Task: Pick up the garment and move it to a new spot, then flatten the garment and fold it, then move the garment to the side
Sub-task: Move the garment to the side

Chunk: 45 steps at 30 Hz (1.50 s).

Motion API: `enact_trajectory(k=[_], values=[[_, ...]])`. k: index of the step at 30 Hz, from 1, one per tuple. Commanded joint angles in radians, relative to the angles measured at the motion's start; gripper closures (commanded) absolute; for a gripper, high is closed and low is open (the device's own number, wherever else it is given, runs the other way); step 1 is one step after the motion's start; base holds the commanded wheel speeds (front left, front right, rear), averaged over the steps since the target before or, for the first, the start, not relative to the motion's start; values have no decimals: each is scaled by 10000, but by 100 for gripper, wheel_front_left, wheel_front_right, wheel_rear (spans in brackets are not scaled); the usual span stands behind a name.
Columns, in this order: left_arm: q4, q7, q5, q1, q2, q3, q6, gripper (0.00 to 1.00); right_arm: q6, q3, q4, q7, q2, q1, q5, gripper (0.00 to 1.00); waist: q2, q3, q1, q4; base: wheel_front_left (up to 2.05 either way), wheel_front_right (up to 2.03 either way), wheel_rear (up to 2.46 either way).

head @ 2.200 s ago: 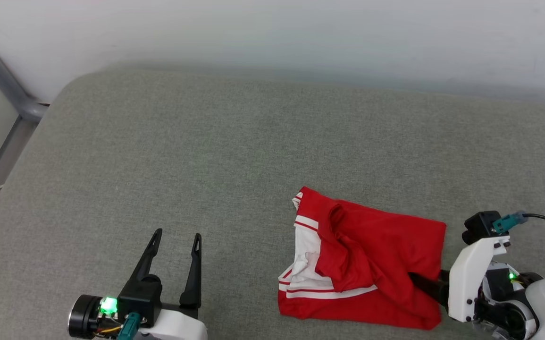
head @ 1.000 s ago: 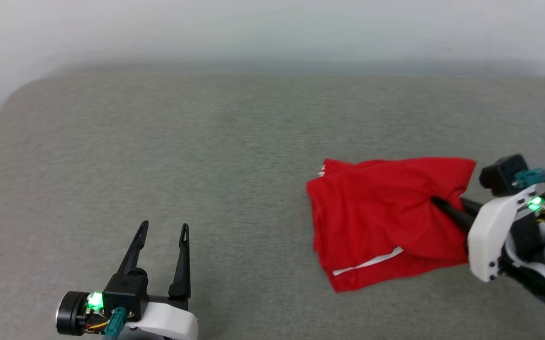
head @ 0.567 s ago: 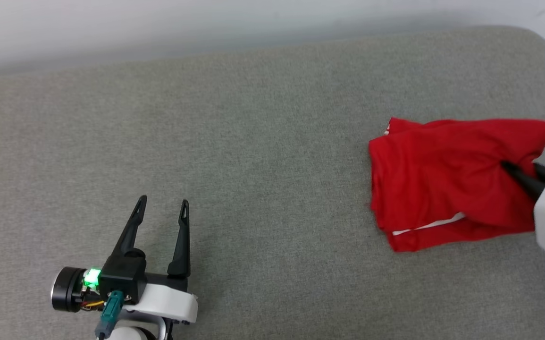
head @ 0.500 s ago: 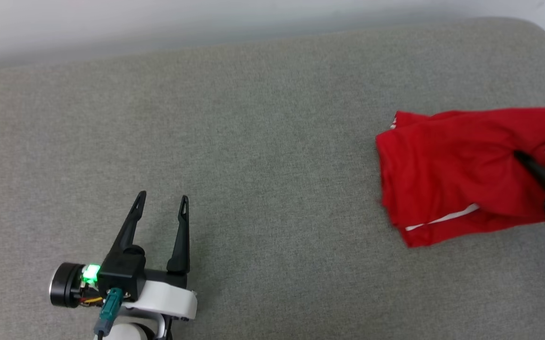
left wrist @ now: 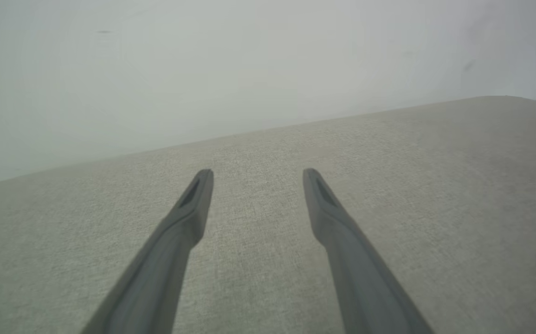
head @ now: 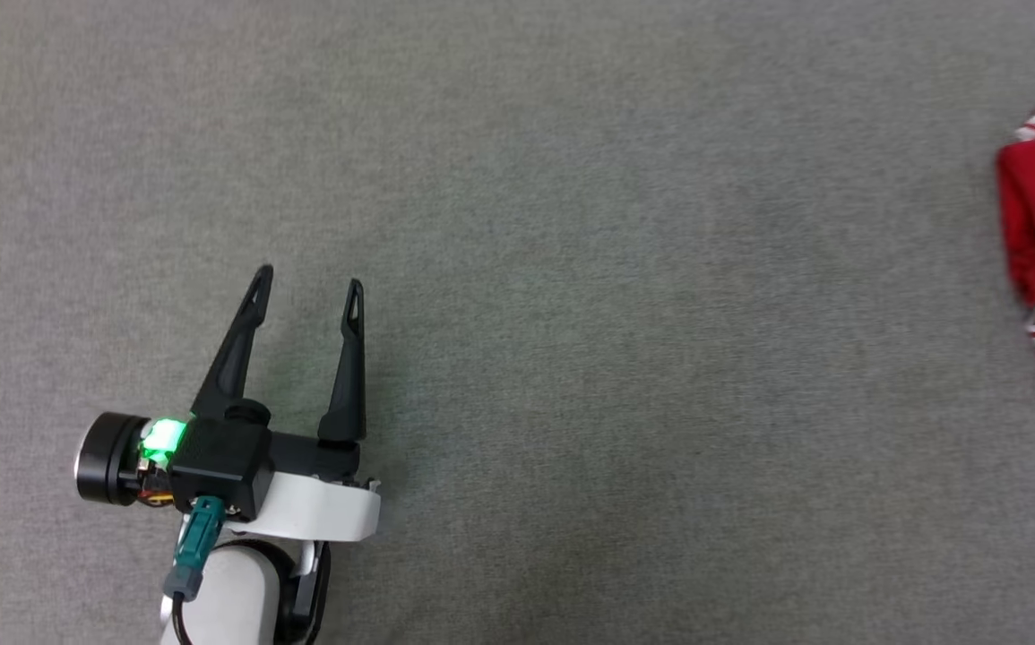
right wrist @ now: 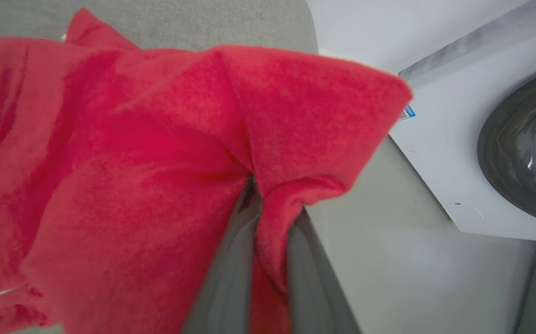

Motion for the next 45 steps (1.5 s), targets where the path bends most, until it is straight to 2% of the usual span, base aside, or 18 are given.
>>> enact_trajectory(k=[1, 7, 12, 13, 14, 24, 31, 36, 40, 45], values=[[-134, -22, 21, -197, -24, -39, 54, 0, -16, -282, 368, -44, -81, -269, -89, 100, 0, 489, -2, 357, 0, 0, 0], [-373, -22, 26, -449, -25, -143, 79, 0, -18, -1438, 1880, -209, -165, -598, -588, 100, 0, 882, -2, 575, 0, 0, 0], [-429, -22, -6, -503, 23, -136, 164, 0, -16, -2110, 2427, -606, 209, -817, -962, 100, 0, 930, -2, 595, 0, 0, 0], [-421, -22, -8, -494, 48, -121, 177, 0, -16, -2220, 2478, -711, 340, -858, -1065, 62, 0, 895, -2, 570, 0, 0, 0], [-401, -22, -10, -475, 58, -124, 164, 0, -16, -2305, 2548, -762, 475, -881, -1169, 0, 0, 851, -2, 553, 0, 0, 0], [-118, -22, -106, -83, 67, -136, 284, 0, -16, -3182, 2452, -1761, 1135, -750, -2532, 0, 0, -219, -2, 459, 0, 0, 0], [141, -22, -235, 673, 71, 10, 437, 0, -16, -3648, 1141, -3322, 1907, -171, -3558, 0, 0, -1354, -2, 492, 0, 0, 0], [267, -22, -329, 1171, 118, 234, 473, 0, -16, -3856, -425, -4602, 2858, 166, -3926, 0, 0, -1984, -2, 577, 0, 0, 0], [420, -22, -386, 1421, 97, 279, 450, 0, -16, -3815, -1696, -5447, 3895, 588, -4094, 0, 0, -2451, -2, 762, 0, 0, 0], [620, -22, -501, 1626, 11, 384, 413, 0, -16, -3366, -2938, -6038, 5046, 1421, -4031, 0, 0, -2925, -2, 1036, 0, 0, 0]])
